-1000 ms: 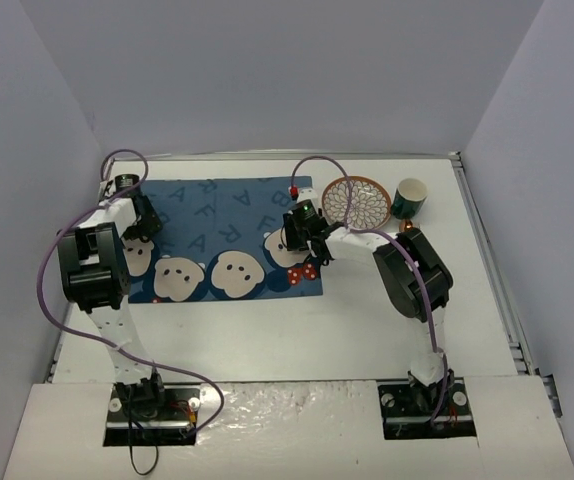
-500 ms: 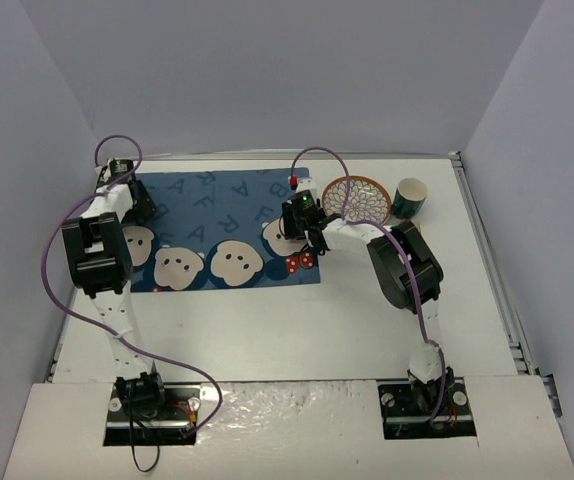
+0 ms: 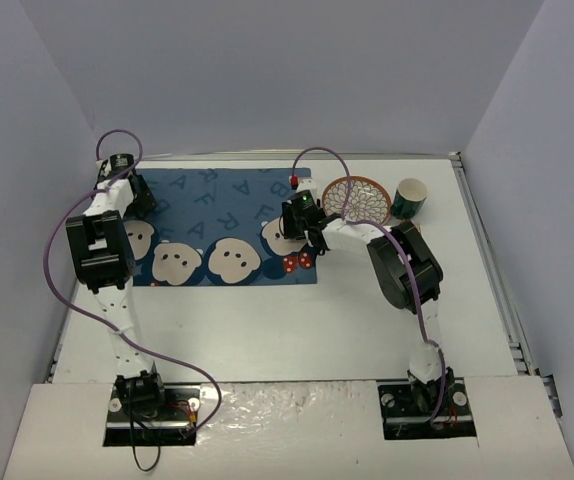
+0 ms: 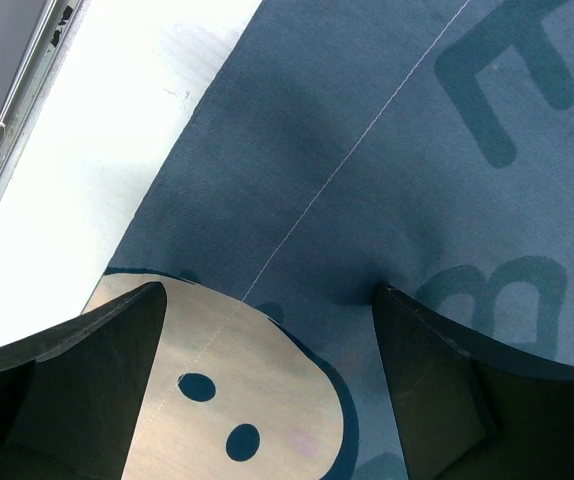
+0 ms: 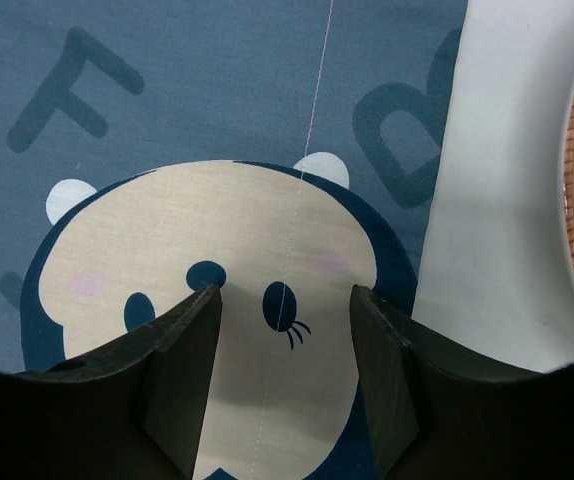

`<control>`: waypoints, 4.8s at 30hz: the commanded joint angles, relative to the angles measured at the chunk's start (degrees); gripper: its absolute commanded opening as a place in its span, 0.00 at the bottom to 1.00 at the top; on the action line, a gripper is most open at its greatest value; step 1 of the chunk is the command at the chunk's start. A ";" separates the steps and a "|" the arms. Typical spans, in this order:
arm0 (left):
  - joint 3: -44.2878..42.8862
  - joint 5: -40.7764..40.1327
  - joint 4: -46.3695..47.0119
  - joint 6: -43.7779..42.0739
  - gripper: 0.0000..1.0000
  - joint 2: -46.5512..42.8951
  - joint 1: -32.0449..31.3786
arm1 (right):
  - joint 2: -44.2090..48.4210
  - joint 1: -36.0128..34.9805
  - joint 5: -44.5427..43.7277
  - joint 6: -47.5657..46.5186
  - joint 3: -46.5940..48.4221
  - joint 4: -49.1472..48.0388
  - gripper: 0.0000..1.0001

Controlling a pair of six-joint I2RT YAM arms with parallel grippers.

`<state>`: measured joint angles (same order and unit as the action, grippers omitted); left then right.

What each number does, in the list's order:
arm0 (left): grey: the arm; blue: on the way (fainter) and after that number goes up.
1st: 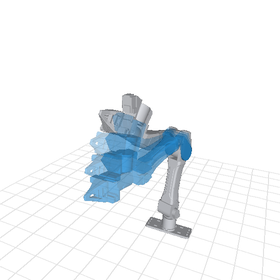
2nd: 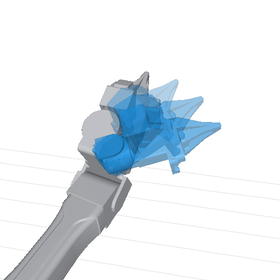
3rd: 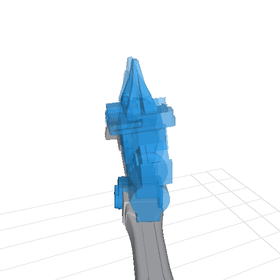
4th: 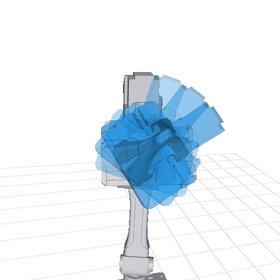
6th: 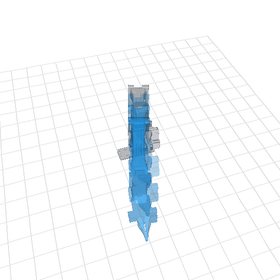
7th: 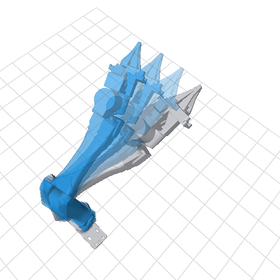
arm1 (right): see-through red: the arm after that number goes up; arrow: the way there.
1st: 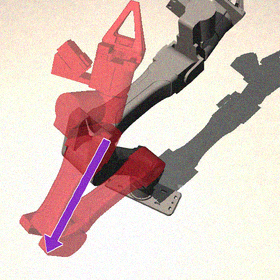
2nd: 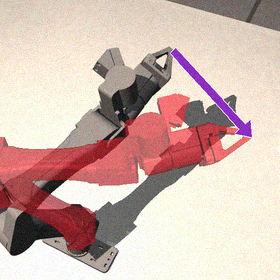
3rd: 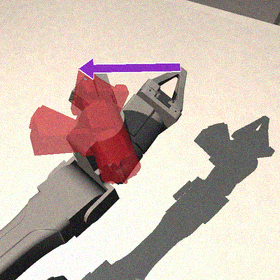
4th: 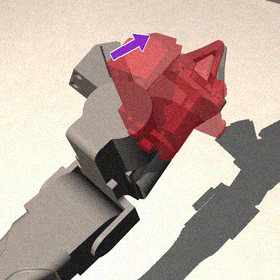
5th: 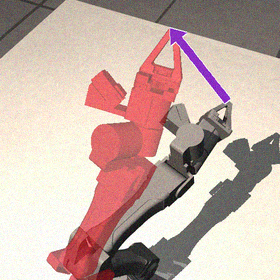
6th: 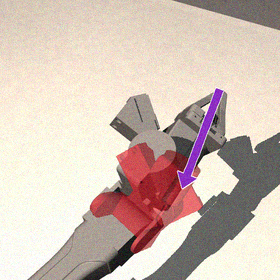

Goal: Set the dinner table for one person

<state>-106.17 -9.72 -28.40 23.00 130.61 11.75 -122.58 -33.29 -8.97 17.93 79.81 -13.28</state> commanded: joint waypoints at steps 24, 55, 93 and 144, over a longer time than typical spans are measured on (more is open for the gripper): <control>15.20 12.12 -5.89 -3.15 0.97 -50.31 0.45 | 50.40 9.11 -2.85 17.41 -31.98 -15.18 0.92; 48.73 1.56 -0.39 -7.61 0.97 -76.47 -16.63 | 27.19 18.79 -9.13 50.65 -40.44 -28.45 0.77; 48.51 1.10 -0.85 -7.62 0.97 -75.50 -17.02 | 29.49 19.31 -5.94 57.23 -41.55 -41.32 0.00; 48.21 -0.84 -2.19 -6.26 0.97 -74.84 -16.89 | -6.03 -1.36 29.33 43.33 13.01 -33.31 0.00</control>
<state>-55.48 -9.32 -31.98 16.04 55.52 -4.93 -131.35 -33.60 19.54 56.26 86.79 -31.90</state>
